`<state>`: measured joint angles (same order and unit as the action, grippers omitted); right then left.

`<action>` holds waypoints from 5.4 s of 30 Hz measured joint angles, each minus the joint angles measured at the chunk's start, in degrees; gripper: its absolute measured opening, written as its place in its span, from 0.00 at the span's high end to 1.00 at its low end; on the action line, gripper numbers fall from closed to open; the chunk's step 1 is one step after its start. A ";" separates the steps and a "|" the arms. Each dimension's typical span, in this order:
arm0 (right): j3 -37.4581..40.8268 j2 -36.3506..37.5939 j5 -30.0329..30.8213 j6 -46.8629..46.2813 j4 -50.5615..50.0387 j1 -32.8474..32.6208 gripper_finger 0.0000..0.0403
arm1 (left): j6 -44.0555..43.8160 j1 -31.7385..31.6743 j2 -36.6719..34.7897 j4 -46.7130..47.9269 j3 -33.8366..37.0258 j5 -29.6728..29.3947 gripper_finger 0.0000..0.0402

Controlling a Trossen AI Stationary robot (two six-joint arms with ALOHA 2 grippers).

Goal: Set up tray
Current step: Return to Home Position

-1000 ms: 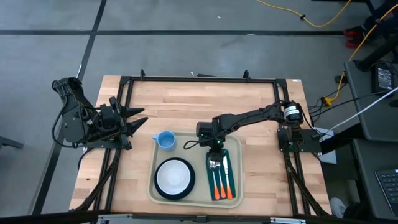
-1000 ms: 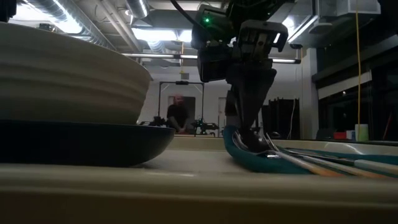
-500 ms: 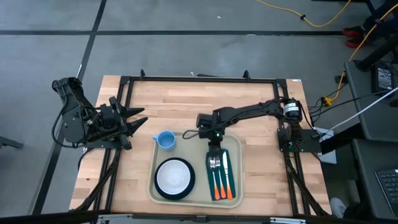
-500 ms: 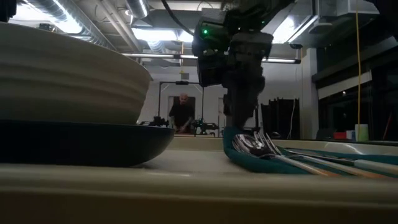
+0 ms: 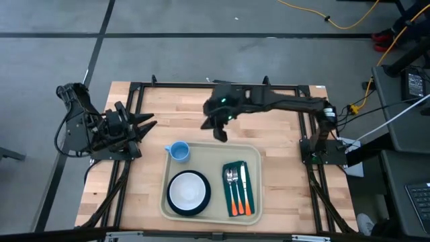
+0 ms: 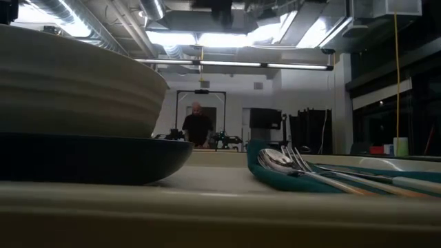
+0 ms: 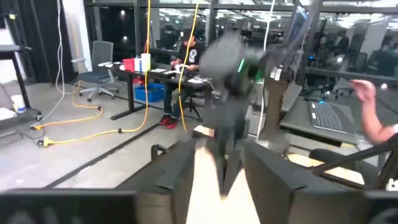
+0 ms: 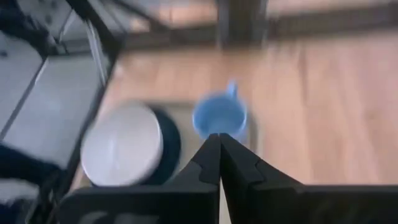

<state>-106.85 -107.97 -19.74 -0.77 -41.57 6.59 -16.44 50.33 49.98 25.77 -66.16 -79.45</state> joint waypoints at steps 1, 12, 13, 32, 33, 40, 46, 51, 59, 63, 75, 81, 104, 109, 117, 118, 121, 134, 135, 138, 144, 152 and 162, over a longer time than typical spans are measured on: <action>-1.77 0.97 0.82 -0.04 0.13 -0.18 0.98 | 0.81 0.00 -0.25 0.05 -0.01 -0.01 0.71; -1.37 16.41 11.69 1.67 3.66 -3.80 0.99 | -10.06 1.75 -4.42 15.34 2.84 -2.07 1.00; 0.71 18.04 12.72 1.41 4.11 -4.02 0.99 | -11.41 2.51 -5.27 16.40 3.63 -2.18 1.00; 64.95 53.70 17.78 -12.35 50.84 -5.39 1.00 | -9.25 15.01 -24.90 16.99 17.29 2.25 1.00; 65.74 54.26 17.77 -10.76 50.85 -5.46 1.00 | -8.38 15.17 -26.35 16.86 17.75 2.63 1.00; 66.90 55.35 17.72 -6.43 51.17 -5.49 0.99 | -1.99 15.63 -36.02 15.45 20.72 8.67 1.00; 66.89 55.37 17.63 -8.06 50.74 -5.49 0.98 | 19.50 15.56 -41.35 -12.59 25.47 20.42 1.00; 66.90 55.35 17.59 -8.29 50.76 -5.49 0.99 | 41.23 15.54 -40.69 -27.33 28.37 2.77 1.00; 66.90 55.35 16.52 -9.49 50.68 -5.49 0.99 | 30.07 15.03 -46.64 -9.56 28.36 -0.68 1.00; 66.90 55.35 16.04 -9.54 50.47 -5.49 0.99 | 30.86 14.59 -49.65 -8.01 27.34 4.87 1.00; 66.90 55.35 14.90 -11.18 50.43 -5.49 0.99 | 30.75 12.97 -46.54 -9.74 25.60 1.81 1.00; 66.90 55.35 14.53 -11.00 50.47 -5.49 0.99 | 14.16 12.46 -44.15 2.17 25.66 2.57 1.00; 66.90 55.35 12.56 -10.97 52.23 -5.51 0.99 | 22.68 11.45 -26.07 -38.88 20.42 56.67 1.00; 66.90 55.35 12.43 -11.09 53.34 -5.51 0.99 | 29.46 11.50 -15.17 -26.78 5.22 53.95 0.99; 66.90 55.35 12.09 -10.88 53.86 -5.97 0.99 | 48.70 8.25 -2.23 -15.42 -8.72 26.18 0.99; 66.90 55.33 12.08 -10.82 53.84 -6.20 0.99 | 48.30 6.66 -2.31 -15.39 -8.80 28.93 0.99; 66.90 55.35 12.04 -10.54 53.86 -6.79 0.99 | 44.54 0.64 -4.05 -15.40 -8.98 40.83 0.99; 66.90 55.35 12.10 -10.60 54.21 -8.35 0.99 | 32.28 -23.44 -6.05 -5.48 -8.26 57.14 0.99; 66.90 55.33 12.10 -10.59 54.23 -8.35 0.99 | 31.02 -25.34 -6.76 -4.65 -7.41 58.05 0.99; 66.90 55.34 12.12 -9.64 54.22 -8.35 0.99 | 26.41 -30.11 -8.98 -3.12 -3.56 62.11 0.99; 66.90 55.34 12.13 -9.53 54.23 -8.35 0.99 | 20.22 -35.03 -15.01 -6.93 8.69 67.45 0.99; 66.90 55.33 14.47 -9.23 53.06 -8.35 0.99 | 17.29 -37.48 -23.92 -13.85 23.80 63.18 0.99; 66.90 54.43 14.71 -7.85 49.38 -8.35 0.99 | 13.92 -37.76 -30.98 -13.01 32.18 57.66 0.99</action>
<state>-39.94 -53.54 -5.04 -8.62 7.82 -1.76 -2.52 12.57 19.00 12.76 -33.98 -21.78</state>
